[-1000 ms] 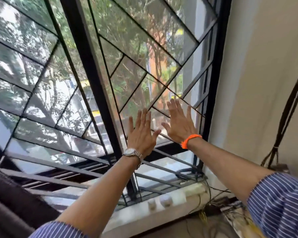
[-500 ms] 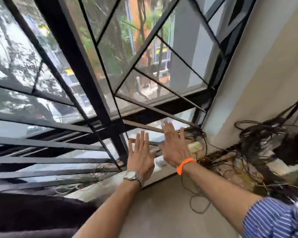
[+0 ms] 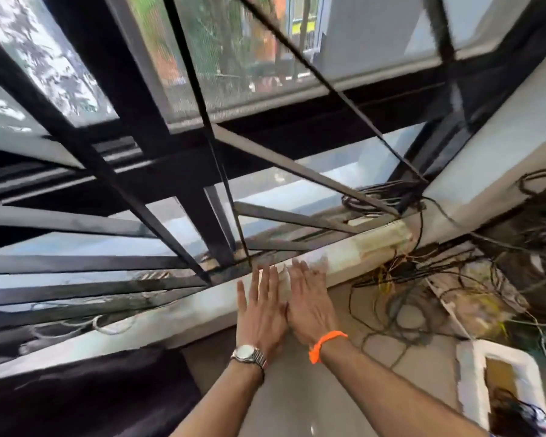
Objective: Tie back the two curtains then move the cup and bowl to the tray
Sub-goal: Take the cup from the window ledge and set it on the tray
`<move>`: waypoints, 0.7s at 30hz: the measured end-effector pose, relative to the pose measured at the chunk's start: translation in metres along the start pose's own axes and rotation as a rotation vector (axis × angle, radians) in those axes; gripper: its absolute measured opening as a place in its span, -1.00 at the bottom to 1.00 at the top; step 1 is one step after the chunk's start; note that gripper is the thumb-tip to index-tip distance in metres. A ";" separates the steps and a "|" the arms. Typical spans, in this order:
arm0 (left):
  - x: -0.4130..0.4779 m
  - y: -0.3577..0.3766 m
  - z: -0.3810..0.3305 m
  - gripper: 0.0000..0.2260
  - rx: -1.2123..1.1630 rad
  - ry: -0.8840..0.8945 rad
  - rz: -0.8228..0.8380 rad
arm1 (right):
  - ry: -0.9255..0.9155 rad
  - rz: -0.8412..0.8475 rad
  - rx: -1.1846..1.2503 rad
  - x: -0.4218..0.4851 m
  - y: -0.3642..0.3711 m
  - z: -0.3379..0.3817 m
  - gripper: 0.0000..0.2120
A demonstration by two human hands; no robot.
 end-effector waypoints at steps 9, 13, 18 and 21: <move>0.005 0.120 0.035 -0.38 0.021 -0.046 0.034 | 0.113 0.088 0.124 0.002 0.120 -0.031 -0.29; 0.011 0.135 0.043 -0.34 0.024 -0.107 0.012 | 0.208 0.101 0.178 0.011 0.136 -0.044 -0.24; 0.031 0.147 0.053 -0.37 0.065 -0.120 -0.022 | 0.328 0.058 0.301 0.033 0.137 -0.055 -0.24; 0.049 0.148 0.056 -0.48 0.077 -0.119 -0.020 | 0.359 0.033 0.328 0.047 0.139 -0.057 -0.31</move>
Point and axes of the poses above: each hand's wrist, its own x-axis towards the middle knuckle, its own y-axis out of the palm, z = x × y, the point moved 10 cm from there along x, towards the middle knuckle, and after that the axes turned 14 degrees about -z, right-handed, at the moved point
